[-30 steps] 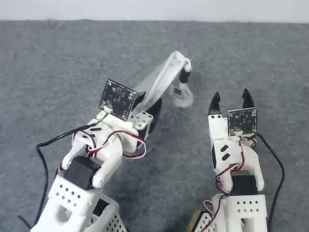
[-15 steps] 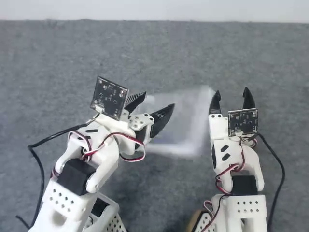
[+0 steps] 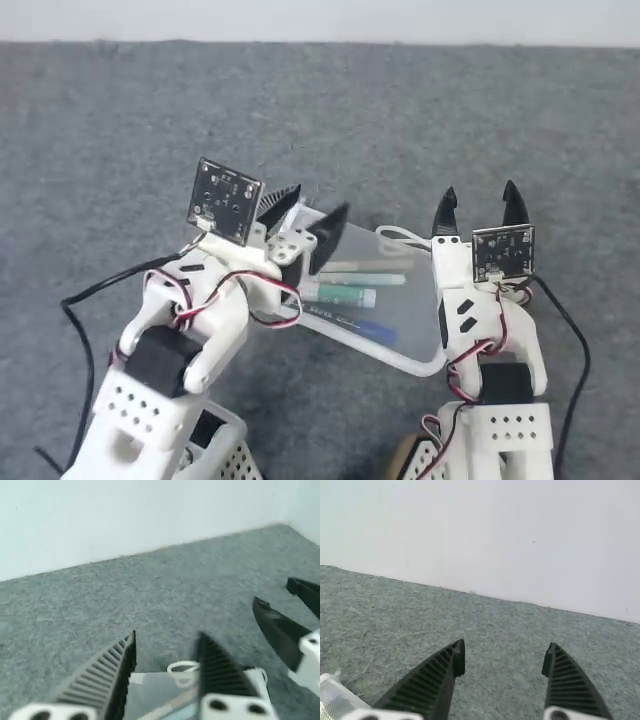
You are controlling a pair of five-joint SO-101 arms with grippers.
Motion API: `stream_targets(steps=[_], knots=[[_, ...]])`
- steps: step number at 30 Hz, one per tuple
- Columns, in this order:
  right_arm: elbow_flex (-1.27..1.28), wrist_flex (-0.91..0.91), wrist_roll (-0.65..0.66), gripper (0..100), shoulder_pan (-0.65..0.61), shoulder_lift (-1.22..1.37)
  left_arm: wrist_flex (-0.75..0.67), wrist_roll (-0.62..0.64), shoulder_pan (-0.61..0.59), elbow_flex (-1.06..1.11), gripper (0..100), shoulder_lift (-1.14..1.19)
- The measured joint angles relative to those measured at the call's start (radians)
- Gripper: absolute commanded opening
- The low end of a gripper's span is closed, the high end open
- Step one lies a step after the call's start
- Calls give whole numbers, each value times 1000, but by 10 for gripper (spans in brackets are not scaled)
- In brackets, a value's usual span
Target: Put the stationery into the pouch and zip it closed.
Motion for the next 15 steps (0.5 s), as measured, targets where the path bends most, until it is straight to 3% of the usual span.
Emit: stream_targets(steps=[4, 15], knots=[[0, 0, 0, 17, 0, 0, -127, -23, -26, 77, 10, 0], [0, 0, 0, 7, 20, 0, -430, 34, -224, 250, 10, 2]])
